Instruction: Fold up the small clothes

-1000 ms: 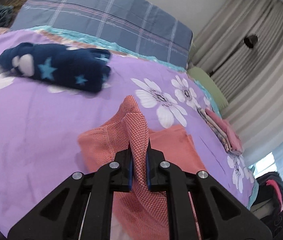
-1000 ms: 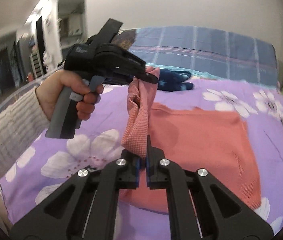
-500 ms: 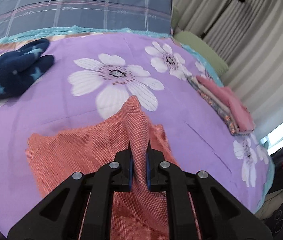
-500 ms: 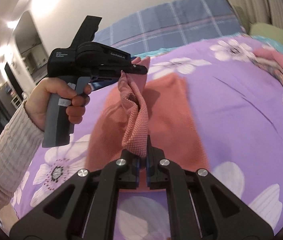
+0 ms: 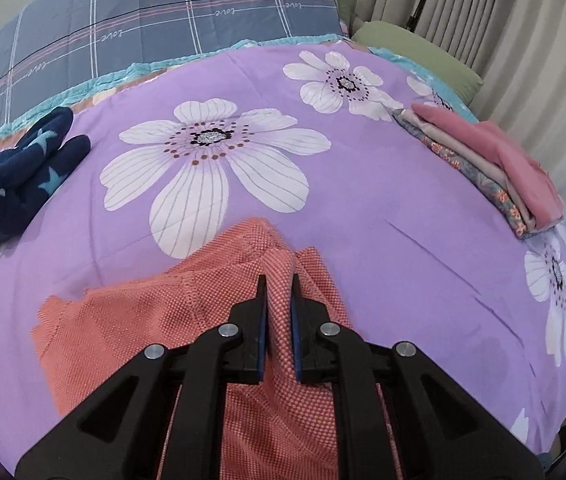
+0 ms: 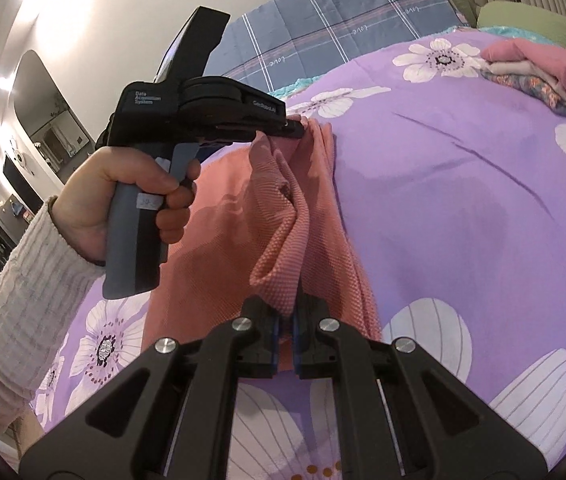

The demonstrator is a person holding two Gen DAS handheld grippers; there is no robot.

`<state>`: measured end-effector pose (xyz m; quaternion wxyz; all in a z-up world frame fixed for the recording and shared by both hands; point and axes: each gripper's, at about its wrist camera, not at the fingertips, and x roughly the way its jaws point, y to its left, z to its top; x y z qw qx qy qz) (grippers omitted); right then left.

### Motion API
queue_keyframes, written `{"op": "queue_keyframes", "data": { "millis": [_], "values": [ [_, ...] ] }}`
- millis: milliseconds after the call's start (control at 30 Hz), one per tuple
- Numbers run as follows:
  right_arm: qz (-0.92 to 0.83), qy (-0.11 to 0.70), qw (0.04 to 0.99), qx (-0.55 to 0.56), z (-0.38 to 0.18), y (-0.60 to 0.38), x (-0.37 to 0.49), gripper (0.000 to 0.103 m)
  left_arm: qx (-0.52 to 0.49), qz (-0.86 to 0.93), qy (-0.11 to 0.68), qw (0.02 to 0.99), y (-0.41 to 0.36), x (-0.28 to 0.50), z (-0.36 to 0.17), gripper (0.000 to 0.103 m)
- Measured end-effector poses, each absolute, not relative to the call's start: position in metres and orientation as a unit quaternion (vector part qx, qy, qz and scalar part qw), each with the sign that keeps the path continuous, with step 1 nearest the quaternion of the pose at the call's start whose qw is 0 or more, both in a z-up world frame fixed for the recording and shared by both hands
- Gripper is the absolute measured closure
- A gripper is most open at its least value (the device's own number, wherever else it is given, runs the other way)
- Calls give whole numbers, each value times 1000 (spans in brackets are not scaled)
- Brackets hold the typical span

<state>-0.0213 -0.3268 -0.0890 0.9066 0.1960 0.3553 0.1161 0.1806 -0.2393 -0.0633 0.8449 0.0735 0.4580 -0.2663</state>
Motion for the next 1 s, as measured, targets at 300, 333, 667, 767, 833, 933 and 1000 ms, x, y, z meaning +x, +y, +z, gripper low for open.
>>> {"op": "queue_keyframes", "data": {
  "millis": [300, 333, 667, 767, 833, 933, 1000],
  "values": [
    [134, 383, 874, 267, -105, -344, -17, 95, 73, -262, 380, 884, -188, 137, -11, 41],
    [134, 383, 872, 273, -105, -346, -18, 90, 80, -266, 374, 885, -178, 126, -9, 39],
    [121, 395, 869, 270, -102, -346, -7, 97, 122, -278, 403, 863, -115, 18, -61, 24],
    [128, 369, 875, 286, -91, -353, -12, 98, 113, -283, 411, 859, -108, 2, -70, 22],
    [128, 347, 883, 288, -78, -357, -19, 98, 107, -287, 414, 857, -106, -4, -76, 20],
    [111, 376, 880, 268, -85, -360, -11, 98, 118, -274, 427, 853, -107, -6, -89, 20],
    [101, 409, 864, 275, -103, -362, -4, 97, 126, -263, 434, 853, -107, -3, -97, 20]
  ]
}}
